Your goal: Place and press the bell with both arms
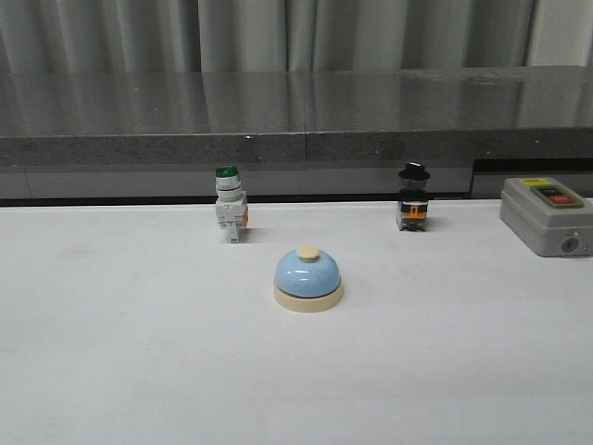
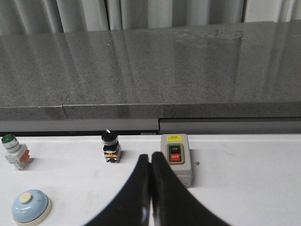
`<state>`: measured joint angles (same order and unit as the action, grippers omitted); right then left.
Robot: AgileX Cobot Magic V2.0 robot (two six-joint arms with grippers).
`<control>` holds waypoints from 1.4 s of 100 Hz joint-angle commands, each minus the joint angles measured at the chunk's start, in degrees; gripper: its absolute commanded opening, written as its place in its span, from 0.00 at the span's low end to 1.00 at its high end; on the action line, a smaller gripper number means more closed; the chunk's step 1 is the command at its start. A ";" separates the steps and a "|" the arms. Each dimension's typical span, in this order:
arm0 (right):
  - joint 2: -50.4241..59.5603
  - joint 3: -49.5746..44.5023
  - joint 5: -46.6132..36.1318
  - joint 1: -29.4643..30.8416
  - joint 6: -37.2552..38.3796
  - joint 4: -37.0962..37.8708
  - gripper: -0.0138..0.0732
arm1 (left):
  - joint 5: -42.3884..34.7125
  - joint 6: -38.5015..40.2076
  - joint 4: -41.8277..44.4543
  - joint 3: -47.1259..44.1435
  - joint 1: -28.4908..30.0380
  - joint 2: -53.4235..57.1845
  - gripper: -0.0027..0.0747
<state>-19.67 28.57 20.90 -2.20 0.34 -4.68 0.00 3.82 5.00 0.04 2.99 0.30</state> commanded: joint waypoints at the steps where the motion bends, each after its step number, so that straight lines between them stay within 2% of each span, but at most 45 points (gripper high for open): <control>1: 1.04 1.13 -3.46 0.49 -0.66 0.51 0.09 | -4.78 0.30 -0.49 -2.49 0.12 1.61 0.01; 61: 1.02 1.13 -3.58 0.49 -0.66 0.63 0.09 | -4.78 0.30 -0.49 -2.49 0.12 1.61 0.01; 75: 1.48 -0.16 -4.25 0.49 -0.66 2.83 0.09 | -4.78 0.30 -0.49 -2.49 0.12 1.61 0.01; 83: 3.25 -2.67 -5.81 0.49 -0.66 4.68 0.09 | -4.78 0.30 -0.49 -2.49 0.12 1.61 0.01; 126: 20.97 -23.65 -18.88 0.49 0.15 4.68 0.09 | -4.78 0.30 -0.49 -2.49 0.12 1.61 0.01; 140: 21.17 -27.59 -20.43 0.49 1.06 4.68 0.09 | -4.78 0.30 -0.49 -2.49 0.12 1.61 0.01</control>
<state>0.61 1.28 6.86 -2.20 0.97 -0.67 0.00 3.82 5.00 0.04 2.99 0.30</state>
